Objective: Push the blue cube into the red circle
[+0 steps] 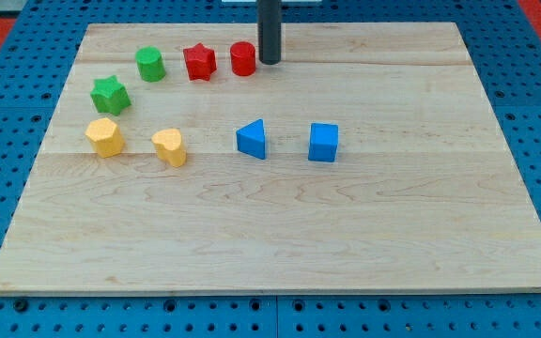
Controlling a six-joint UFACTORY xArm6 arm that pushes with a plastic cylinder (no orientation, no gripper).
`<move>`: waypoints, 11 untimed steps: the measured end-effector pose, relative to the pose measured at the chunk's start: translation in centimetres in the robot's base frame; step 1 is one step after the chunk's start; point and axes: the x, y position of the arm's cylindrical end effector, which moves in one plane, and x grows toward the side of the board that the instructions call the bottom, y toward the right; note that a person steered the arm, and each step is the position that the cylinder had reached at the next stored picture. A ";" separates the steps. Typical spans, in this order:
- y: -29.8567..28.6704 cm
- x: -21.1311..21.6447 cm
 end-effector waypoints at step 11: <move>5.3 16.8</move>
